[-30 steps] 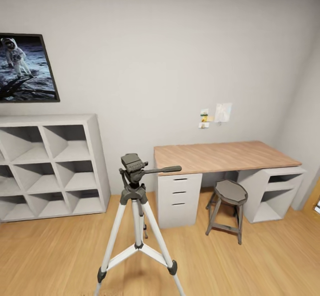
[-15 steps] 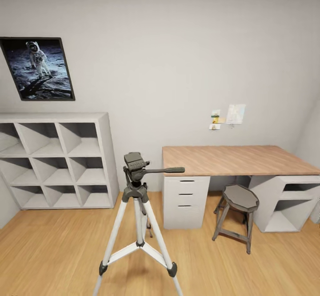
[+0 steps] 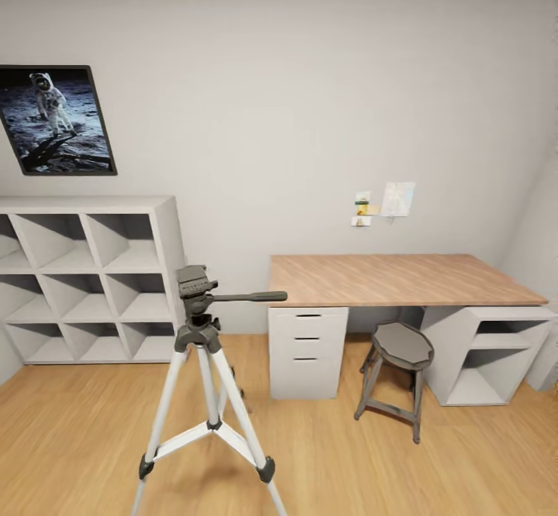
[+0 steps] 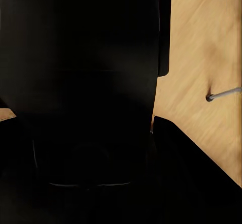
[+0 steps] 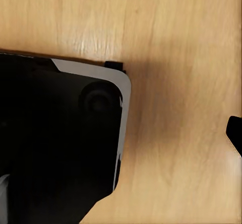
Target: Attach the digital camera to the camera tripod in the bedroom.
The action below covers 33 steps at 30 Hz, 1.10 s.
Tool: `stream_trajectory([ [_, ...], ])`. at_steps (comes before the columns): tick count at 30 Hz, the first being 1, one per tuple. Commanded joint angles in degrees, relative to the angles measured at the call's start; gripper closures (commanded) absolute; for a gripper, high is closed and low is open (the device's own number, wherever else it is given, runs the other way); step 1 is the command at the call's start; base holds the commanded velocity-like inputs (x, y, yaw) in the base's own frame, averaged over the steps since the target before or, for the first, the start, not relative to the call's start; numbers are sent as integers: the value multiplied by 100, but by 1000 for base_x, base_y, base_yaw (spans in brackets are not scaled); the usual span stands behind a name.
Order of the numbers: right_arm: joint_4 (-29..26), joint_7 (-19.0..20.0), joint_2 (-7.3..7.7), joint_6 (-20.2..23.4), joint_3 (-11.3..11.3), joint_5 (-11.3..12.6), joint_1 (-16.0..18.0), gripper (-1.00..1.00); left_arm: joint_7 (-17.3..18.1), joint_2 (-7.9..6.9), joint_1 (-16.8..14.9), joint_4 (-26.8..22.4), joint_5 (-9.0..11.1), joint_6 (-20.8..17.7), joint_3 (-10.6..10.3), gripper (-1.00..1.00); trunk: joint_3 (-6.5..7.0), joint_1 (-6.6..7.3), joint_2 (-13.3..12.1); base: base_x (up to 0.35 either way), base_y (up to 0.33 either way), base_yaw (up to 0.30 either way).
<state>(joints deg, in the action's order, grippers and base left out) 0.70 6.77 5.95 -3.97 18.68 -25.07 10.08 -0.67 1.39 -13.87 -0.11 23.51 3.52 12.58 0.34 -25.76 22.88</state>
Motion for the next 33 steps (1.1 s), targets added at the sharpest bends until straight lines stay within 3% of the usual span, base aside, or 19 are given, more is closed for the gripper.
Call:
stream_trajectory([
  [1,8,17,3,-21,47,-45,2,-100,-11,2,-2,2,-22,17,34,100,-2,-2,3,0,-274,0],
  [13,9,25,-31,48,46,-61,2,-100,-12,-7,-2,2,-20,17,43,100,-2,-2,3,0,-128,30],
  [33,8,18,-6,45,39,-77,2,-100,-12,-12,-2,2,-13,23,42,100,-2,-2,3,0,-3,264],
])
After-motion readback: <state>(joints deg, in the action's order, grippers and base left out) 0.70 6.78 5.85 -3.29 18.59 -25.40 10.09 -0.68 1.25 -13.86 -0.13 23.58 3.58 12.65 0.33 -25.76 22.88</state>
